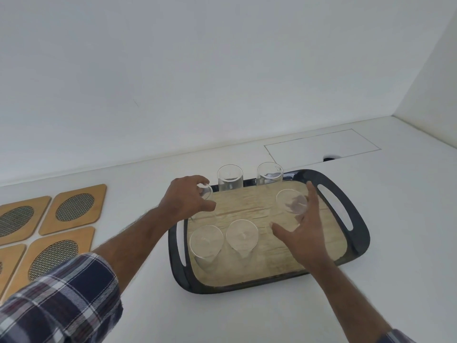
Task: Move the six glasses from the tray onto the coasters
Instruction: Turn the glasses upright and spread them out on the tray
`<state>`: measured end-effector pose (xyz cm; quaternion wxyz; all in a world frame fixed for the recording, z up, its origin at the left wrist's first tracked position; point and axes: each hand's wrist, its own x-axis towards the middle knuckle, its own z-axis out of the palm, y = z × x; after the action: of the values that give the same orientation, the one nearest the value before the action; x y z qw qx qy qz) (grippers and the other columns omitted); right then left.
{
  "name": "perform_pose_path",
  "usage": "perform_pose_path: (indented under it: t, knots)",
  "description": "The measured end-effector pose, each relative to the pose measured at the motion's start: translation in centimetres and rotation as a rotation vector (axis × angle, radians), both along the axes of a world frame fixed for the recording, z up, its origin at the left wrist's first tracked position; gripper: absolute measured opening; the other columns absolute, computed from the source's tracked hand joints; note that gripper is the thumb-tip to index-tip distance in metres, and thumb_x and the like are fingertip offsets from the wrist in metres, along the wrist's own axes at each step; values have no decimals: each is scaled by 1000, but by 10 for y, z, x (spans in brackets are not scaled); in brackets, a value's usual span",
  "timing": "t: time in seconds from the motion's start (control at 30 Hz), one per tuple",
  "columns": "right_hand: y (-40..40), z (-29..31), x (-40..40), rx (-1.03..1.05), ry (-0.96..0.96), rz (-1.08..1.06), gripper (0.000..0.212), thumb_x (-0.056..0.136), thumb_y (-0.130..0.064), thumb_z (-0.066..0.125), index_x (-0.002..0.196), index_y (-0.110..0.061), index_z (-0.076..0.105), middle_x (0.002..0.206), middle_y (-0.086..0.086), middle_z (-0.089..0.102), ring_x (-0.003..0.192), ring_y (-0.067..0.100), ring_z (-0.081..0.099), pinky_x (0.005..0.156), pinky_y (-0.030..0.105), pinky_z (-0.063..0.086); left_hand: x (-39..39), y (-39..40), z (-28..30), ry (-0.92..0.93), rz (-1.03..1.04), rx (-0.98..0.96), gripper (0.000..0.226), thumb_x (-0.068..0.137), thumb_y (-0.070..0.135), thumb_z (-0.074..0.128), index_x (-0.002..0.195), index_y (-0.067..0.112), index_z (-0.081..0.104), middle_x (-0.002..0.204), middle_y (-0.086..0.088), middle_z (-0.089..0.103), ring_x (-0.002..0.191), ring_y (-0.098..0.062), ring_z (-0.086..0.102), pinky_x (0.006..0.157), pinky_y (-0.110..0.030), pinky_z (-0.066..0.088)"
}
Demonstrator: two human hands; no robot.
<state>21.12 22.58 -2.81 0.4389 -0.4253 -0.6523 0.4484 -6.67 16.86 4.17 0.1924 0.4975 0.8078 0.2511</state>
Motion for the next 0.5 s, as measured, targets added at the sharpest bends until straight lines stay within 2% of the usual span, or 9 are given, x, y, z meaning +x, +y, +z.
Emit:
perform_pose_path:
  t: [0.07,0.13,0.2,0.27,0.33,0.37,0.5]
  knots:
    - [-3,-3,-4,-2,-11,36,118,64,-2,87,150,-43,16,133,-10,49,121,-11,47,102,11,32,-1,-3,-1,-8,13,23,70,56,40,85,122,27,65,88,16,64,82,5,58,64,-12,40]
    - [-3,-5,-8,4,-22,69,117,64,0,86,152,-37,18,136,0,48,123,-9,47,101,6,31,-1,-6,-3,-17,29,44,75,57,44,89,124,26,62,92,12,64,83,4,56,64,-12,39]
    - [-3,-7,-11,19,-34,89,116,64,0,86,152,-36,20,137,0,47,124,-11,45,100,2,31,-1,-9,-4,-54,47,72,81,56,46,92,128,25,59,96,9,64,84,3,57,65,-11,38]
    - [-4,-10,-12,21,-35,103,115,64,0,86,151,-36,21,141,0,45,129,-4,44,104,8,32,1,-14,-6,-113,88,110,88,55,48,94,131,25,57,95,12,61,86,2,57,67,-13,39]
    - [-4,-11,-12,23,-31,112,115,64,0,86,151,-37,21,144,3,44,132,7,44,107,15,32,2,-20,-7,-164,132,136,95,53,51,94,134,24,53,102,9,60,94,-8,58,76,-20,42]
    - [-3,-12,-13,27,-31,115,114,64,0,86,150,-37,22,144,4,44,132,7,45,106,13,32,2,-23,-8,-185,147,143,98,52,52,94,136,24,52,108,6,61,99,-12,58,80,-23,42]
    - [-2,-12,-15,36,-42,119,113,65,-1,87,149,-40,22,139,3,45,122,-15,44,96,-2,30,4,-36,-10,-251,195,189,98,53,55,93,136,27,49,105,15,61,103,-11,62,79,-23,46]
